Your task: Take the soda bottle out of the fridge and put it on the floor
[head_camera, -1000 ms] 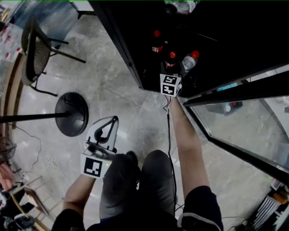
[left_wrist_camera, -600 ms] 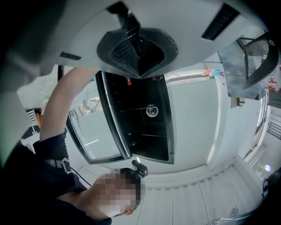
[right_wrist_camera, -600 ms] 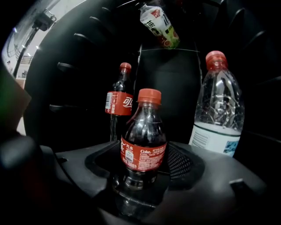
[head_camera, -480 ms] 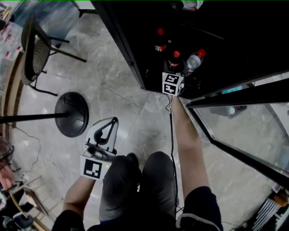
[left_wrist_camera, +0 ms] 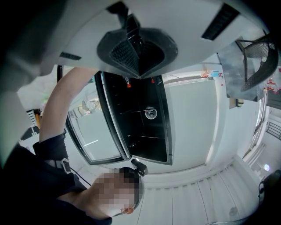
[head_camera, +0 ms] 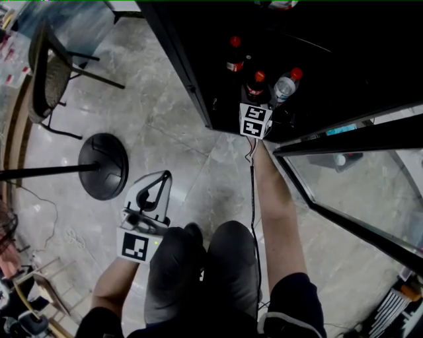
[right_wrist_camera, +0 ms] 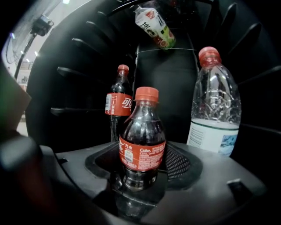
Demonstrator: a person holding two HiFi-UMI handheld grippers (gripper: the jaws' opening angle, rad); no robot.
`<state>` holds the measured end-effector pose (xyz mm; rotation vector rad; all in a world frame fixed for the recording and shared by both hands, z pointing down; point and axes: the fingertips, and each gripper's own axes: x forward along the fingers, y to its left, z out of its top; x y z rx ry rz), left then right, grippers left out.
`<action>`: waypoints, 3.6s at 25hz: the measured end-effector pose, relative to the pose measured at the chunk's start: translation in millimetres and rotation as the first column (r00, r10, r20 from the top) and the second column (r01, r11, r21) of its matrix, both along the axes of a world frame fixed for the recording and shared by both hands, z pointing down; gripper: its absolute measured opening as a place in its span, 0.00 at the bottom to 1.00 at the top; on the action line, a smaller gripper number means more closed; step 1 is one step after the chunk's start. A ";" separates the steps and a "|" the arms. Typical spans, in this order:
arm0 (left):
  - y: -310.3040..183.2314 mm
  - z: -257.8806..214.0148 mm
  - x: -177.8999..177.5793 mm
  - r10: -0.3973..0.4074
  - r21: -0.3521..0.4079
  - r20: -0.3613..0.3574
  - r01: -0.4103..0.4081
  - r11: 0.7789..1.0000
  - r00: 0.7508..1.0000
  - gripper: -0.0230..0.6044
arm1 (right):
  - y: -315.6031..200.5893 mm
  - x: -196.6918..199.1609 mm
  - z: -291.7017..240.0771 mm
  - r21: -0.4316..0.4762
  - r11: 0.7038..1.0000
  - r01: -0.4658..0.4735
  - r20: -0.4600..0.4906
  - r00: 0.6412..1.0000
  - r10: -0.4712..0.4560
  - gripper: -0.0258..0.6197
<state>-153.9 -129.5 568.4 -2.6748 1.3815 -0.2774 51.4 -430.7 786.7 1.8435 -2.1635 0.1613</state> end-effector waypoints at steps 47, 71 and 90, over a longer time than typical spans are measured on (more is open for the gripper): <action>-11.8 93.0 38.4 0.143 0.004 0.094 -0.144 0.990 0.985 0.07 | 264.0 -15.4 79.6 -0.016 0.881 0.473 0.101 0.877 -0.470 0.52; -18.2 166.7 49.1 0.197 -0.002 0.136 -0.199 0.980 0.971 0.07 | 273.4 -5.5 234.0 -0.110 0.911 0.398 0.080 0.917 -0.391 0.52; -23.7 189.9 47.1 0.179 -0.002 0.146 -0.181 0.984 0.973 0.07 | 258.3 -3.9 272.8 -0.096 0.921 0.376 0.067 0.926 -0.371 0.52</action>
